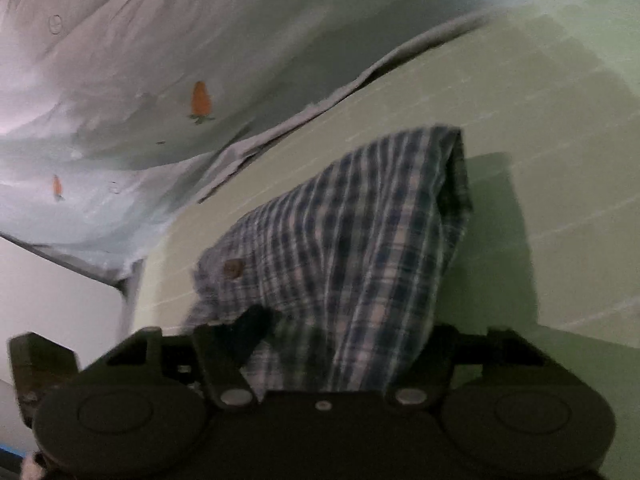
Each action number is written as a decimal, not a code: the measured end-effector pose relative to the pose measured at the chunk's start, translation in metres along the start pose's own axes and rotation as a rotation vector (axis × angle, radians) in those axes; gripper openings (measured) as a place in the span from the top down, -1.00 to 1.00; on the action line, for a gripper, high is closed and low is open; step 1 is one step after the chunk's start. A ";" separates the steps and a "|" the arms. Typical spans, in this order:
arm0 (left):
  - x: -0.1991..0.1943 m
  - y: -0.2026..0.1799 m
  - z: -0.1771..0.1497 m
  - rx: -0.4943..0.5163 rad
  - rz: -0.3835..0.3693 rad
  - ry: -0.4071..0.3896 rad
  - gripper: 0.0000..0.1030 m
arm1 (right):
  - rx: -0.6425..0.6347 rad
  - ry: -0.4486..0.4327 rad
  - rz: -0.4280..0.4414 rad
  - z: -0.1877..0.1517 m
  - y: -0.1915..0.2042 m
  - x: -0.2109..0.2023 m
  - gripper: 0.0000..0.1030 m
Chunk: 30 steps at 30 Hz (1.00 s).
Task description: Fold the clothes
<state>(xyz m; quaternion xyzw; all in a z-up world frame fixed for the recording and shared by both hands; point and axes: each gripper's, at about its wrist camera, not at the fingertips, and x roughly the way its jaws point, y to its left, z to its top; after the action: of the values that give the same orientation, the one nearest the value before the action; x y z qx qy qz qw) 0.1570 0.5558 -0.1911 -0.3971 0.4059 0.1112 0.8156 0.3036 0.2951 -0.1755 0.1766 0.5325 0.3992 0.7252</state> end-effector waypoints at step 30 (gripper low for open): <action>-0.208 -0.057 -0.233 -0.010 0.104 -0.105 0.46 | -0.034 0.064 0.207 -0.205 0.057 -0.169 0.38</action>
<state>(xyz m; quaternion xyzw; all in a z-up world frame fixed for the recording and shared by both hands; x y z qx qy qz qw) -0.0824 0.3759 -0.0857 -0.3733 0.3820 0.1760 0.8269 0.0746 0.1658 -0.1064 0.2058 0.5274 0.4864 0.6655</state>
